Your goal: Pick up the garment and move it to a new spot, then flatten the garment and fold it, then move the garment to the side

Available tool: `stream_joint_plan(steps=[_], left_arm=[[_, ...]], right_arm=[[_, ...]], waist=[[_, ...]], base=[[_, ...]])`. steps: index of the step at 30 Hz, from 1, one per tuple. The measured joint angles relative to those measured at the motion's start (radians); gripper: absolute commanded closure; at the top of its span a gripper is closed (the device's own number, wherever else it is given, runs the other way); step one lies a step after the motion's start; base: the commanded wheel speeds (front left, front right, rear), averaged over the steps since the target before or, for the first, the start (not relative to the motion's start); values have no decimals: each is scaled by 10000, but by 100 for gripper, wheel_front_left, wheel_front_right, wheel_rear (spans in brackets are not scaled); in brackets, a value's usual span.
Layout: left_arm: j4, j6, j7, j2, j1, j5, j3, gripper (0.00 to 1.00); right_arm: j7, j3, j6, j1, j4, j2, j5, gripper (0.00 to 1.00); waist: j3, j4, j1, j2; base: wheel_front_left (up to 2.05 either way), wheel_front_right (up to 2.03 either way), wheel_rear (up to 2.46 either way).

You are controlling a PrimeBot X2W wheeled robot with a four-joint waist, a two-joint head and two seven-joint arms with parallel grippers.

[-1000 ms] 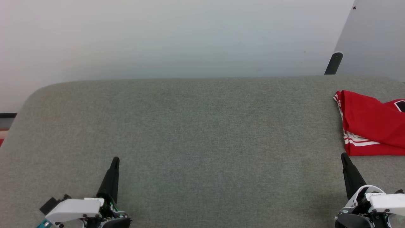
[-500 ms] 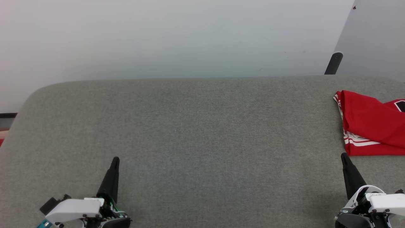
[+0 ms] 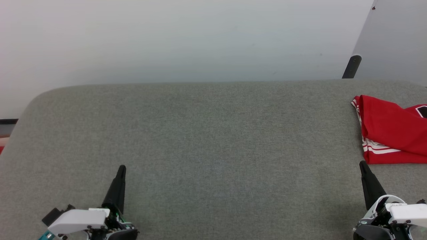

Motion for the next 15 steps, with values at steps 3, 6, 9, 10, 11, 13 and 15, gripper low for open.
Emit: stream_joint_plan(steps=[3, 6, 9, 10, 11, 13, 15], left_arm=[[0, 0, 0, 0, 0, 0, 2, 100], [0, 0, 0, 0, 0, 0, 2, 100], [0, 0, 0, 0, 0, 0, 0, 100], [0, 0, 0, 0, 0, 0, 2, 100], [0, 0, 0, 0, 0, 0, 2, 100], [0, 0, 0, 0, 0, 0, 0, 100], [0, 0, 0, 0, 0, 0, 2, 100]], right_arm=[[0, 0, 0, 0, 0, 0, 0, 100], [0, 0, 0, 0, 0, 0, 0, 100], [0, 0, 0, 0, 0, 0, 0, 100], [0, 0, 0, 0, 0, 0, 0, 100], [0, 0, 0, 0, 0, 0, 0, 100], [0, 0, 0, 0, 0, 0, 0, 100], [0, 0, 0, 0, 0, 0, 0, 100]], waist=[[0, 0, 1, 0], [0, 0, 0, 0], [0, 0, 0, 0], [0, 0, 0, 0], [0, 0, 0, 0], [0, 0, 0, 0], [0, 0, 0, 0]], base=[[0, 0, 0], [0, 0, 0], [0, 0, 0], [0, 0, 0], [0, 0, 0], [0, 0, 0], [0, 0, 0]])
